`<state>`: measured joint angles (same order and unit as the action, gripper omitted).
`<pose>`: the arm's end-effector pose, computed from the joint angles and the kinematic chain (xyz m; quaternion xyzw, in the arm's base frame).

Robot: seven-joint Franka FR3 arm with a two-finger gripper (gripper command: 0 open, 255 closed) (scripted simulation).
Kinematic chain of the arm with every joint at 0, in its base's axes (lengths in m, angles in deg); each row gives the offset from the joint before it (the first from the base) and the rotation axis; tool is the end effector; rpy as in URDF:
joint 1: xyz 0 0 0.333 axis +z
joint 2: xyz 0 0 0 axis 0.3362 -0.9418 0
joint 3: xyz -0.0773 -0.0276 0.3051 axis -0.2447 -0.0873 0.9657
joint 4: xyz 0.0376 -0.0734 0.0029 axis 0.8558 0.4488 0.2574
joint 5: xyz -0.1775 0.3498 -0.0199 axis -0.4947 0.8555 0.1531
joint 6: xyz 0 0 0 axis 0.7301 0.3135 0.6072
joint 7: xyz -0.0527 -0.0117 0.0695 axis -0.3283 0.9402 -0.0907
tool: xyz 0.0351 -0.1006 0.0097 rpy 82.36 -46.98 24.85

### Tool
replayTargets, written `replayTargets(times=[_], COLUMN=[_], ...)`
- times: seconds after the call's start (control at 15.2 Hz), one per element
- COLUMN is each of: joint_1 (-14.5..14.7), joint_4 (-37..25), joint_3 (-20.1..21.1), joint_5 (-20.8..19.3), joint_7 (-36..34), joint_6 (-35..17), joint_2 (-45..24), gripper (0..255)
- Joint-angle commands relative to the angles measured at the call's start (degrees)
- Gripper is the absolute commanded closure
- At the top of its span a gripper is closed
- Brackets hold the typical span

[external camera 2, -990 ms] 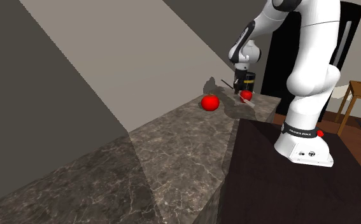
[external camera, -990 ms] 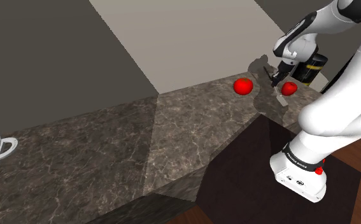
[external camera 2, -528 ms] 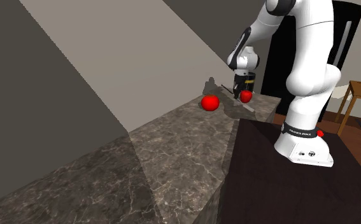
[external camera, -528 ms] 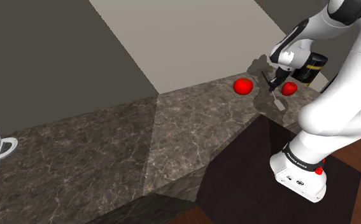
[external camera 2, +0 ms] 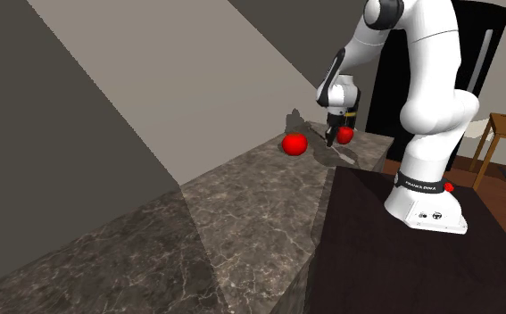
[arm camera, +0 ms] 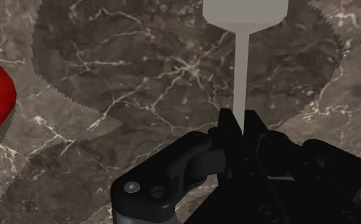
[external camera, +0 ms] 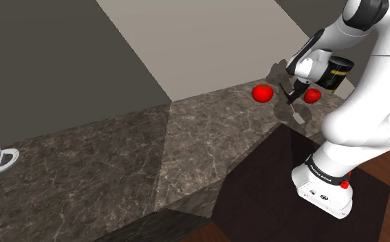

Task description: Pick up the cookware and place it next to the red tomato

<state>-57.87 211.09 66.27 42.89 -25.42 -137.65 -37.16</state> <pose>0.2938 -0.4366 0.1867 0.9895 -0.1405 0.0328 0.0043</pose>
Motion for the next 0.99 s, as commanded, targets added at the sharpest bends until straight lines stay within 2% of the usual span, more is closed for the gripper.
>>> replayTargets(times=[0.0, 0.46, 0.92], joint_1=[-0.7, -3.15, -3.16], joint_4=[-0.4, -1.91, -1.91], joint_3=[0.83, 4.0, 4.01], joint_5=[1.1, 4.45, 4.44], joint_7=[0.93, 3.67, 3.66], joint_6=[-1.12, -5.05, -5.06], joint_2=[-1.55, -6.97, -6.97], gripper=[255, 255, 255])
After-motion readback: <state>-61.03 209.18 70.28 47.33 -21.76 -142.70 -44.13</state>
